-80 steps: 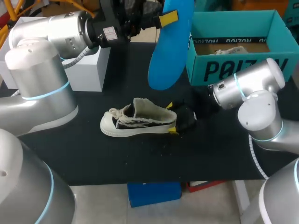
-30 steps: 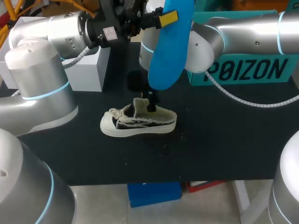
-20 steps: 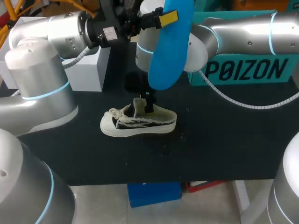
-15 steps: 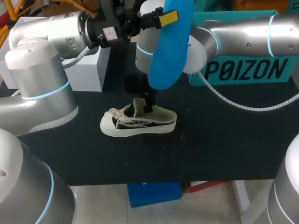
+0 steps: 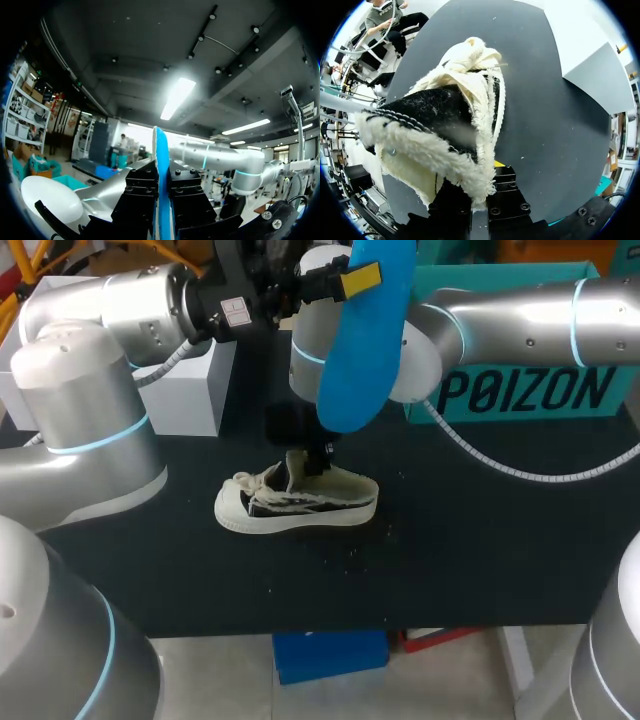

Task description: Take the shoe out of the shoebox, open the shoe tongue, remove and reinsert the insole, then place the shoe into the shoebox

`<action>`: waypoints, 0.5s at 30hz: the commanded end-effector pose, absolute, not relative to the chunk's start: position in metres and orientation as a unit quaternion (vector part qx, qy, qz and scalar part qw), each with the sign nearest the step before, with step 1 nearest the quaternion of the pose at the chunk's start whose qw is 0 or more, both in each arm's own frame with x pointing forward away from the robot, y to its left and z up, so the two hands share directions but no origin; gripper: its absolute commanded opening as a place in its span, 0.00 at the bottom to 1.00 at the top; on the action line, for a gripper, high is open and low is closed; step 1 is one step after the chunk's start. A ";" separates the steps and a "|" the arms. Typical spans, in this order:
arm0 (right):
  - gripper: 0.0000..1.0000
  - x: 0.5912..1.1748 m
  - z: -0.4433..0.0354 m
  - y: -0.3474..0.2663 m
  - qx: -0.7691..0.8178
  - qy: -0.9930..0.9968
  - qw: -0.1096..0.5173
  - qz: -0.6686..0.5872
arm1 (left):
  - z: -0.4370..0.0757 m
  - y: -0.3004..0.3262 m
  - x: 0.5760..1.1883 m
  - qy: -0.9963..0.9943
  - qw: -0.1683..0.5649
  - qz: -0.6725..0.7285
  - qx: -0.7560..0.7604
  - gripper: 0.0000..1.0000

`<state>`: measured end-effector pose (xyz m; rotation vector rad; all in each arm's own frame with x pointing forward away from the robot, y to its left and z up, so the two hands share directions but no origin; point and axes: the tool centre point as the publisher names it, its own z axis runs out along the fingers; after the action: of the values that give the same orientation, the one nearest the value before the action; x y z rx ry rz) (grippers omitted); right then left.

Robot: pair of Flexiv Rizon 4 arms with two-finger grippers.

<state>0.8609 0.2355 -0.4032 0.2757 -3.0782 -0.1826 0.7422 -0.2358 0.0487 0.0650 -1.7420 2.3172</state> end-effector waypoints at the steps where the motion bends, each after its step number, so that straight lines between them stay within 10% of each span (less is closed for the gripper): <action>1: 0.00 0.860 -0.403 0.236 0.088 -0.994 0.022 -0.058 | 0.048 -0.236 0.742 -0.597 0.121 0.793 0.021 0.00; 15: 0.00 0.872 -0.350 0.219 0.102 -0.993 -0.002 -0.058 | 0.048 -0.236 0.742 -0.597 0.121 0.793 0.021 0.00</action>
<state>0.8662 0.2360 -0.3992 0.3323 -3.0915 -0.1850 0.7422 -0.2359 0.0487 0.0649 -1.7420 2.3171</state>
